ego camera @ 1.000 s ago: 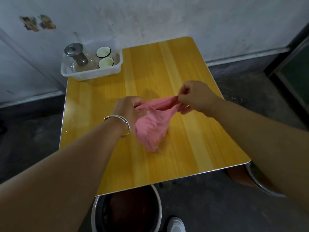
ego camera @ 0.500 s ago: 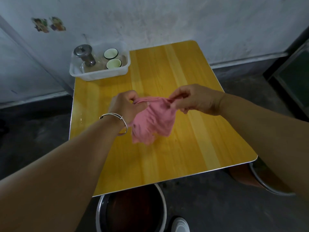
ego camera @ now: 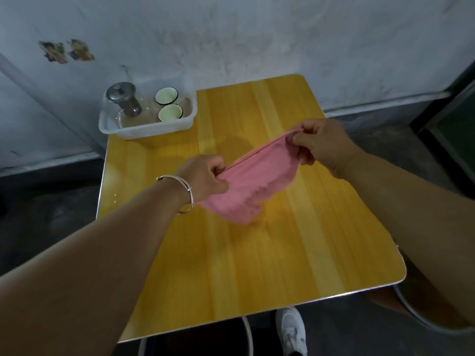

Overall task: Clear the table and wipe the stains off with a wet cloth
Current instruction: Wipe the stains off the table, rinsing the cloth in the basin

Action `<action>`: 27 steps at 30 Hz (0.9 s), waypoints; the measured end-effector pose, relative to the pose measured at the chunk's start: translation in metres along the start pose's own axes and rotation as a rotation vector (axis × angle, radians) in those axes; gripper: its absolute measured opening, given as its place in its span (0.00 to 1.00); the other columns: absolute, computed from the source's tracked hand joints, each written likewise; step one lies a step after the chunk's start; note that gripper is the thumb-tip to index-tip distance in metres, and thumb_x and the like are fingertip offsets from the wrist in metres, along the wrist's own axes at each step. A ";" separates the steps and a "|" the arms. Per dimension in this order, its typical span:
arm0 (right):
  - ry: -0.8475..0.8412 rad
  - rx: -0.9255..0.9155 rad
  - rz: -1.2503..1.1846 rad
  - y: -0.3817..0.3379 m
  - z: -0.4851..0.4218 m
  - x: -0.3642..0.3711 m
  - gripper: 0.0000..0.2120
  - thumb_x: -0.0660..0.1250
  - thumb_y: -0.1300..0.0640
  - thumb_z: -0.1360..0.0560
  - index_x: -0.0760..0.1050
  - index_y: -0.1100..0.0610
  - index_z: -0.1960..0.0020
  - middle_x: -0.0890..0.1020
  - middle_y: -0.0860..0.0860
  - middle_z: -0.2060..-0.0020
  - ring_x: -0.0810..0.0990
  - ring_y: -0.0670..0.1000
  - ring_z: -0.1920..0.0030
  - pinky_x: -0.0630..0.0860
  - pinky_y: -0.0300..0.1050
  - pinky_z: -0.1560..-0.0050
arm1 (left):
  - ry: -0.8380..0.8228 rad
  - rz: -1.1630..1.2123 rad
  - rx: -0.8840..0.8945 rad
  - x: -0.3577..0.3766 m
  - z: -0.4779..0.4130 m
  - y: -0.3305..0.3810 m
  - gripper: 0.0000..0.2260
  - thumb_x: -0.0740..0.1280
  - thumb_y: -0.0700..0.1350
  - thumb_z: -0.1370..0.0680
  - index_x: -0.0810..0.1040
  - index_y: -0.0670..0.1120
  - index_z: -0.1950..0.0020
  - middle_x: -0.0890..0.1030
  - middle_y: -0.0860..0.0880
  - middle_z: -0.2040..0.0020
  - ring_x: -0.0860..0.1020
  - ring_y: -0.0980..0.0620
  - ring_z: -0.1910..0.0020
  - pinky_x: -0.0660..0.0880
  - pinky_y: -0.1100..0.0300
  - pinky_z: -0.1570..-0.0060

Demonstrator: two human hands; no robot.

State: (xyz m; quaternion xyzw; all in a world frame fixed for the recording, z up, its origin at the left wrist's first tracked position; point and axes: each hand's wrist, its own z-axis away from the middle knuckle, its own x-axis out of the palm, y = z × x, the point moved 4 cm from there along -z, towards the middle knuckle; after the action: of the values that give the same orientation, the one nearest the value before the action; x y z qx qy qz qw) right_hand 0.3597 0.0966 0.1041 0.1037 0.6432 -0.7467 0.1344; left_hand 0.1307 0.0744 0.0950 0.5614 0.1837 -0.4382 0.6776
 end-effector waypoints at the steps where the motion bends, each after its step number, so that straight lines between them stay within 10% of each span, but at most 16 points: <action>1: 0.012 -0.002 0.020 0.005 -0.010 -0.006 0.10 0.64 0.66 0.26 0.74 0.57 0.65 0.75 0.46 0.83 0.71 0.45 0.82 0.65 0.37 0.78 | 0.041 -0.022 0.000 0.002 -0.012 0.006 0.11 0.71 0.42 0.30 0.68 0.48 0.65 0.69 0.53 0.70 0.67 0.50 0.68 0.62 0.65 0.73; 9: 0.178 -0.069 -0.249 0.003 -0.081 -0.089 0.05 0.64 0.65 0.34 0.73 0.60 0.69 0.74 0.48 0.84 0.71 0.46 0.83 0.64 0.35 0.78 | 0.487 -0.193 0.093 -0.007 -0.088 0.080 0.08 0.71 0.53 0.30 0.75 0.52 0.61 0.66 0.58 0.66 0.64 0.54 0.50 0.58 0.57 0.48; 16: -0.460 0.354 0.594 0.115 -0.051 -0.086 0.11 0.64 0.58 0.26 0.76 0.65 0.64 0.78 0.61 0.69 0.77 0.55 0.69 0.69 0.42 0.68 | -0.053 -0.123 0.049 0.111 -0.096 0.044 0.06 0.69 0.40 0.31 0.79 0.50 0.59 0.79 0.52 0.61 0.78 0.47 0.54 0.74 0.52 0.52; 19: -0.174 0.310 0.870 0.130 -0.050 -0.072 0.17 0.61 0.49 0.25 0.75 0.60 0.65 0.78 0.58 0.63 0.78 0.58 0.58 0.74 0.47 0.55 | -0.045 -0.064 -0.014 0.138 -0.090 0.023 0.15 0.61 0.31 0.28 0.80 0.49 0.53 0.78 0.54 0.55 0.77 0.51 0.51 0.74 0.58 0.48; 21: -0.003 0.202 0.954 0.124 -0.049 -0.050 0.18 0.58 0.45 0.23 0.78 0.56 0.46 0.78 0.58 0.45 0.74 0.61 0.42 0.70 0.54 0.41 | 0.052 -0.059 -0.040 0.136 -0.092 0.018 0.15 0.59 0.31 0.27 0.80 0.45 0.50 0.78 0.48 0.49 0.76 0.49 0.49 0.73 0.56 0.47; 25: -0.109 0.210 0.971 0.148 -0.046 0.015 0.35 0.52 0.32 0.26 0.44 0.42 0.25 0.42 0.52 0.23 0.39 0.66 0.26 0.47 0.77 0.36 | 0.195 -0.045 -0.006 0.138 -0.098 0.009 0.11 0.60 0.34 0.26 0.78 0.42 0.48 0.78 0.45 0.46 0.74 0.45 0.45 0.70 0.54 0.45; 27: 0.057 0.172 0.970 0.155 -0.044 0.037 0.35 0.49 0.30 0.27 0.44 0.40 0.25 0.43 0.55 0.23 0.41 0.69 0.26 0.47 0.82 0.39 | 0.237 -0.100 0.027 0.144 -0.099 0.004 0.14 0.56 0.44 0.26 0.78 0.44 0.47 0.77 0.47 0.45 0.72 0.45 0.44 0.67 0.53 0.47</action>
State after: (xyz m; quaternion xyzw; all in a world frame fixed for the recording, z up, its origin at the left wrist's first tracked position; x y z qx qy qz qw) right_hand 0.3759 0.1166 -0.0588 0.4221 0.4602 -0.6454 0.4399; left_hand 0.2370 0.1092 -0.0395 0.6084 0.2844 -0.4045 0.6207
